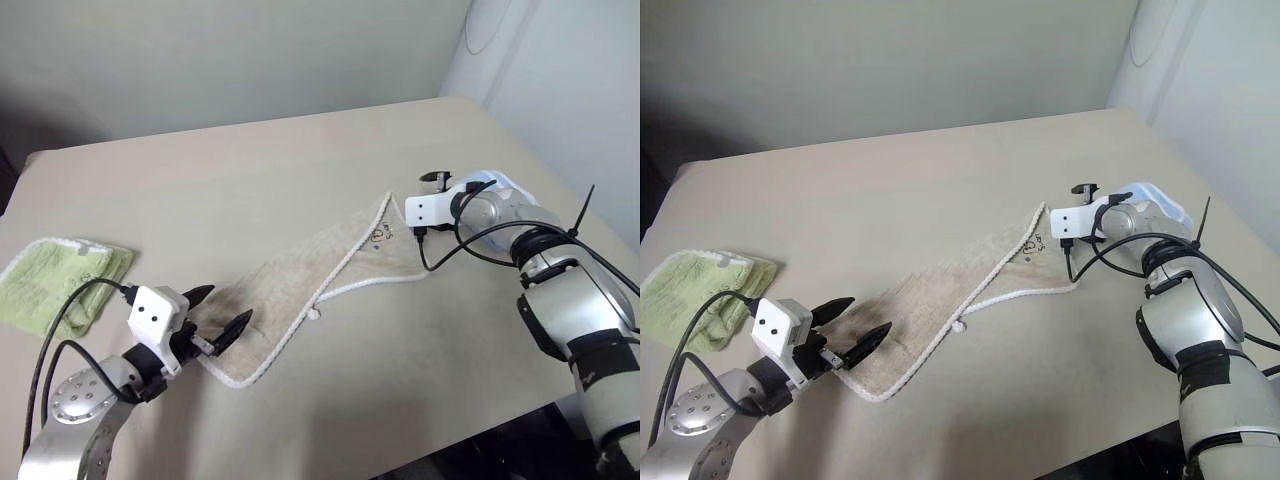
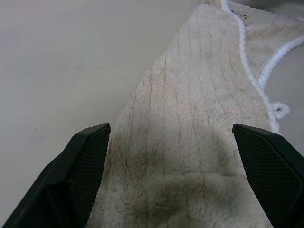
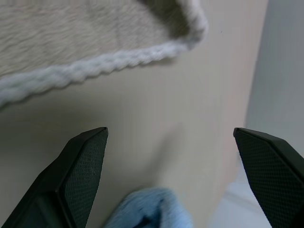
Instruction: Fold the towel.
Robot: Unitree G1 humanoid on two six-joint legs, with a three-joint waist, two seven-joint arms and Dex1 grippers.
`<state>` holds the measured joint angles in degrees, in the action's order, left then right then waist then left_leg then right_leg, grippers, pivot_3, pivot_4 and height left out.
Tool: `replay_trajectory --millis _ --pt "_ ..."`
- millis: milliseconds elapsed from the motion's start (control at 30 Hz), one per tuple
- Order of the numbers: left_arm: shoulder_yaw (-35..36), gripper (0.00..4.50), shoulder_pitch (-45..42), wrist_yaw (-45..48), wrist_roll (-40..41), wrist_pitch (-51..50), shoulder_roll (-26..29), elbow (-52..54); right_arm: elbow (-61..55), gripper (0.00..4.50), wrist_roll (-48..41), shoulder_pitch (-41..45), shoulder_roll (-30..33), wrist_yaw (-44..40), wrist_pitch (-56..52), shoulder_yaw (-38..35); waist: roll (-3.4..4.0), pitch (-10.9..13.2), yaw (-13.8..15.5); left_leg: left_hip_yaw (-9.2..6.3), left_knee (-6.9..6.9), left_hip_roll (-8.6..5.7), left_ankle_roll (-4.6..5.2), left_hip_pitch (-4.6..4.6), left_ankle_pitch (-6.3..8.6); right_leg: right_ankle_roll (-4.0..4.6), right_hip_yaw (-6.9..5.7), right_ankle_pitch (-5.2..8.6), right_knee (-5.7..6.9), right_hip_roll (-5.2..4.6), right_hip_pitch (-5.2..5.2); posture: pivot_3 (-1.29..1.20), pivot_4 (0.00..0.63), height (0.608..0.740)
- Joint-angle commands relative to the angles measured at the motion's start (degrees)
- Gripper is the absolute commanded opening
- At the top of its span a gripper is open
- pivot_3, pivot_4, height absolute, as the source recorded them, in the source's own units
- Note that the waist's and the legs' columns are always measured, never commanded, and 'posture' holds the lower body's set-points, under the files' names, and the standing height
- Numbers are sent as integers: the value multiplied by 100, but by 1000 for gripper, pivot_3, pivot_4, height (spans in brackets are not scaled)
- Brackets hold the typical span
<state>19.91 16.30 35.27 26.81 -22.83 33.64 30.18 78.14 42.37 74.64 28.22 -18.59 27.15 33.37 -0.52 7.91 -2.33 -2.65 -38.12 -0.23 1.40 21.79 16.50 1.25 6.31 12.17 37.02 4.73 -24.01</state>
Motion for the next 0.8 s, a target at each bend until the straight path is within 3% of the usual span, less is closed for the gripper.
replay_trajectory --millis 33,800 --pt "116 4500 157 -82 -40 141 -55 347 -30 4477 175 322 10 332 90 105 0 0 -1 1 -1 0 -1 6 -1 0 0 0 1 0 -5 0 150 740" --pt "55 4500 -220 -1 -142 171 -16 80 93 4477 488 355 -631 950 98 247 2 1 3 1 0 2 -13 16 -7 2 -2 -1 0 0 -19 0 150 740"
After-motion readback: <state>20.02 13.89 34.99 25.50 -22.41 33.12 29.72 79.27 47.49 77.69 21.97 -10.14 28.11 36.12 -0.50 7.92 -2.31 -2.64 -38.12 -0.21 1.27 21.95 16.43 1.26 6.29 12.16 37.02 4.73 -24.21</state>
